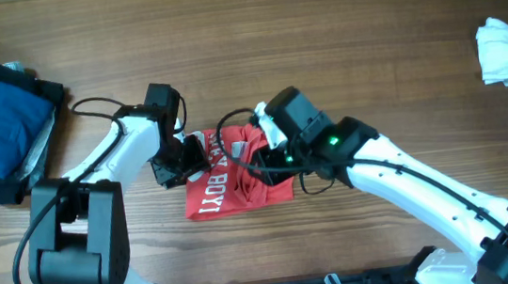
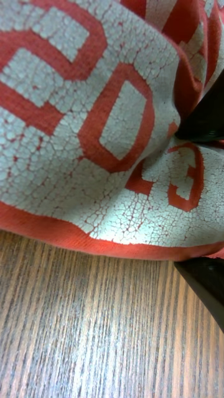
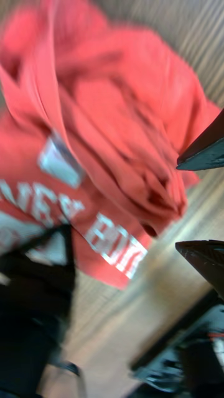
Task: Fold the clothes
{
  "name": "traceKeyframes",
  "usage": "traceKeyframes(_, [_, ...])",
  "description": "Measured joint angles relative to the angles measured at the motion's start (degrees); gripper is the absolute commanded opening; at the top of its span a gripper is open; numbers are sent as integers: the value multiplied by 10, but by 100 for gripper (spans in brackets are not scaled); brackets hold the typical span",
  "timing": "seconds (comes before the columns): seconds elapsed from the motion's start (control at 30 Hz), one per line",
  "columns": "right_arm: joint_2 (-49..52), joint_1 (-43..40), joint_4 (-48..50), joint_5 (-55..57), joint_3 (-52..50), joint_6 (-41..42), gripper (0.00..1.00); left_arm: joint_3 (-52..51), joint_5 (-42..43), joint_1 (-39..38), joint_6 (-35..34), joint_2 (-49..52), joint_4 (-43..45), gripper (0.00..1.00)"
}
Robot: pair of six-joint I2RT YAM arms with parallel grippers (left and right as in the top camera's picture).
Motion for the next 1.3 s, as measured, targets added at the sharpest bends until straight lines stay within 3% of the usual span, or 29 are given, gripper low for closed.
traceKeyframes(0.17, [60,72,7,23,0,-19,37,0,-1,0,0,0,0,58])
traceKeyframes(0.33, [134,88,46,51,0,-11,36,0,-2,0,0,0,0,59])
traceKeyframes(0.37, [145,90,56,58,0,-2,32,0,-2,0,0,0,0,59])
traceKeyframes(0.4, [150,90,58,65,0,7,22,0,-2,0,0,0,0,59])
traceKeyframes(0.43, [152,90,63,74,0,16,4,0,-2,0,0,0,0,59])
traceKeyframes(0.53, [152,90,61,89,0,42,4,0,-3,0,0,0,0,59])
traceKeyframes(0.73, [129,85,-60,160,1,118,4,0,-3,0,0,0,0,59])
traceKeyframes(0.87, [76,70,-116,224,1,151,19,0,-3,0,0,0,-1,59])
traceKeyframes(1.13, [75,52,-185,325,0,217,14,0,-13,0,0,0,-49,54])
traceKeyframes(1.3, [61,32,-150,301,0,156,13,0,-17,0,-5,0,-55,55])
